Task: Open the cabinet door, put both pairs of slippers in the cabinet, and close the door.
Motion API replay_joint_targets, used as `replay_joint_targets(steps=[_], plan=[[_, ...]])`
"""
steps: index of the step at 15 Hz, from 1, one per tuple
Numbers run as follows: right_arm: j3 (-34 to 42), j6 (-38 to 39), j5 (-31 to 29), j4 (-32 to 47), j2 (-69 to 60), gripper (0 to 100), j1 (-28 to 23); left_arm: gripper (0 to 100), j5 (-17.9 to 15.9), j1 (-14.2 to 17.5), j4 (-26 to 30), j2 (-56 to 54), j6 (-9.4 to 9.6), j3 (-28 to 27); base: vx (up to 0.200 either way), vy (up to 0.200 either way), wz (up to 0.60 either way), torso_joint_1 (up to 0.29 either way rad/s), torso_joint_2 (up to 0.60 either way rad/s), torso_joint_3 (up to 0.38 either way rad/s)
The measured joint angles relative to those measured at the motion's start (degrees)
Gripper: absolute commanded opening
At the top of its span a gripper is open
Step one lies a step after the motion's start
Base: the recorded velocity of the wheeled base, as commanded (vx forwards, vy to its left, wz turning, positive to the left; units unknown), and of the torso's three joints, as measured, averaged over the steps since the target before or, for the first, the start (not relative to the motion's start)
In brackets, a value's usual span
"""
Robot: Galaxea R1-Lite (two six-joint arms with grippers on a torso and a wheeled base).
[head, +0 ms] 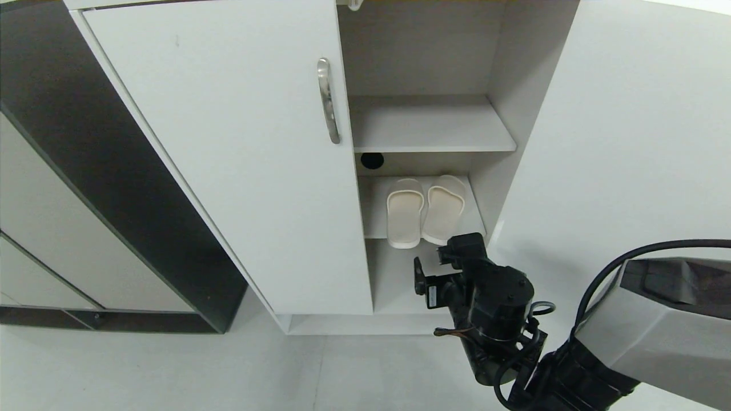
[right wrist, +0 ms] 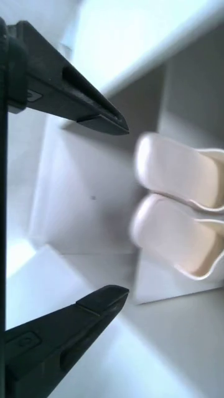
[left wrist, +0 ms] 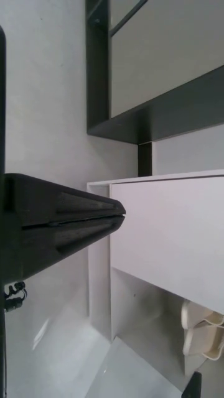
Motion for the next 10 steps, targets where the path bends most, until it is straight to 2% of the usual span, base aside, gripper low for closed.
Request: replay_joint_targets(steps=[10], plan=[[1.1,-0.05,0.0,-0.77,-0.57,100,0.26,0,0.4,0.0,0.02,0.0,-0.01,0.0,0.0,0.0,0.0,0.0,0.0,0.0]])
